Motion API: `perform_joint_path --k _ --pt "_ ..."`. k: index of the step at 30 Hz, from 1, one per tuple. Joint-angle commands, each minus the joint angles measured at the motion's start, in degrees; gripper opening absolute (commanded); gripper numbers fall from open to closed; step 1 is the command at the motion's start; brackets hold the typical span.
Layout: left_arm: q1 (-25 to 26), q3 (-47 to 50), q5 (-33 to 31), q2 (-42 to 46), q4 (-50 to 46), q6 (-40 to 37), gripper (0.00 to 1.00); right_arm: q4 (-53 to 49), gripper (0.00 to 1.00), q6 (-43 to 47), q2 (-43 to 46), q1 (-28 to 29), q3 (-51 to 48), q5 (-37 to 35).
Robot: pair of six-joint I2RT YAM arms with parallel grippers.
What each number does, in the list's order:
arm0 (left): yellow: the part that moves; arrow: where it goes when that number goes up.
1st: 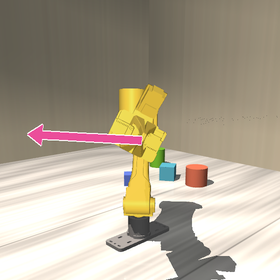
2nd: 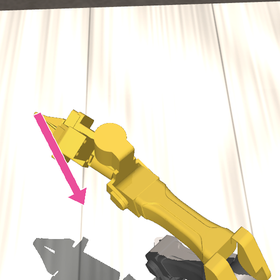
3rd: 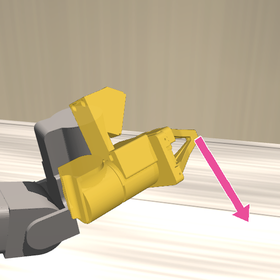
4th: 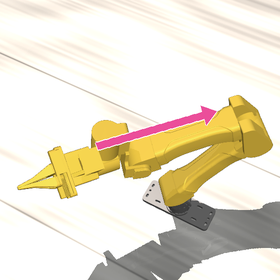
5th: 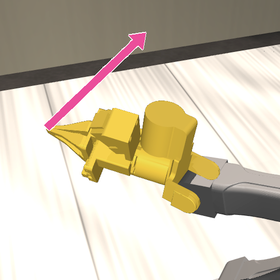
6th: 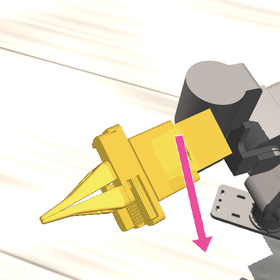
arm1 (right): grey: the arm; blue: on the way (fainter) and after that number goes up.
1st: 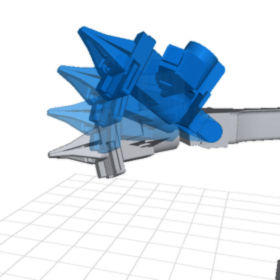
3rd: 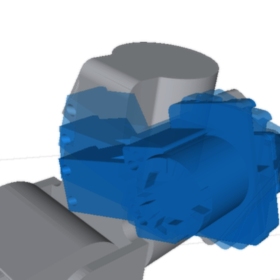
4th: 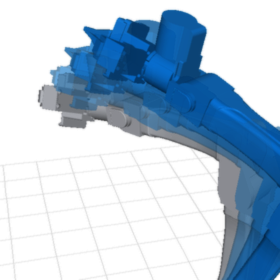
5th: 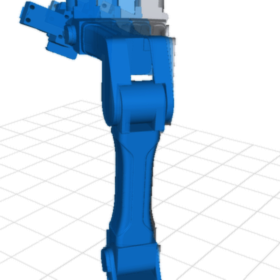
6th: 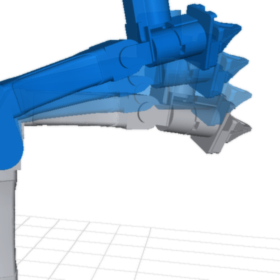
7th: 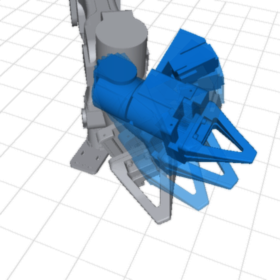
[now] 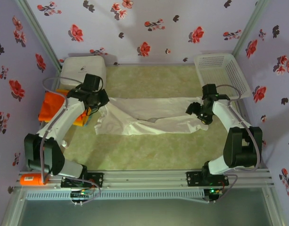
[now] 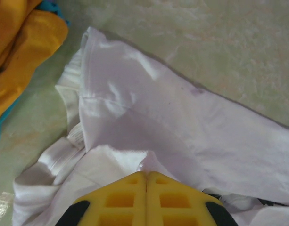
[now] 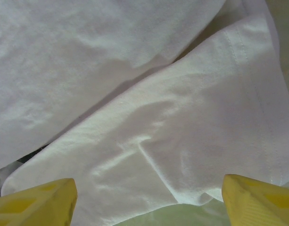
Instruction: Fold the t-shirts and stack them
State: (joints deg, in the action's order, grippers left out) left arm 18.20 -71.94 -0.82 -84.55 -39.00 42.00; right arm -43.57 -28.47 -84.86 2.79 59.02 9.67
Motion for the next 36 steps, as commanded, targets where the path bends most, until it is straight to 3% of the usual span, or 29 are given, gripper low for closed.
perform_joint_path --k 1,11,15,17,18,20,26,30,36 --pt "-0.57 -4.28 0.82 -3.39 1.62 -1.57 0.0 -1.33 0.81 0.96 1.55 0.38 -0.62 0.19" --pt "-1.8 -14.65 0.35 -17.73 -1.02 -5.64 0.0 -1.01 0.81 0.87 1.61 0.38 -1.36 1.31" --pt "-4.56 -16.53 1.33 -22.51 -1.04 -7.48 0.21 -0.9 0.8 0.71 2.98 0.38 -2.62 1.92" --pt "-5.68 -16.99 3.93 -23.51 -1.72 -7.72 0.37 -0.84 0.81 0.62 3.45 0.38 -3.07 2.37" --pt "-5.63 -16.4 4.51 -23.26 -1.7 -7.55 0.44 -0.79 0.81 0.54 3.73 0.38 -3.43 2.62" --pt "-4.93 -13.75 6.42 -21.46 -0.74 -6.71 0.49 -0.54 0.81 0.19 4.32 0.38 -4.19 3.04" --pt "1.49 -1.97 7.25 -11.76 3.4 -2.67 0.5 0.32 0.81 -0.56 4.72 0.51 -5.04 3.63" --pt "6.71 8.34 9.96 -4.99 12.34 4.55 0.52 0.83 0.81 -0.95 4.15 0.73 -5.03 3.85" --pt "13.31 18.51 8.45 -1.44 22.36 13.2 0.53 1.97 0.81 -2.23 3.56 1.35 -5.14 4.39"
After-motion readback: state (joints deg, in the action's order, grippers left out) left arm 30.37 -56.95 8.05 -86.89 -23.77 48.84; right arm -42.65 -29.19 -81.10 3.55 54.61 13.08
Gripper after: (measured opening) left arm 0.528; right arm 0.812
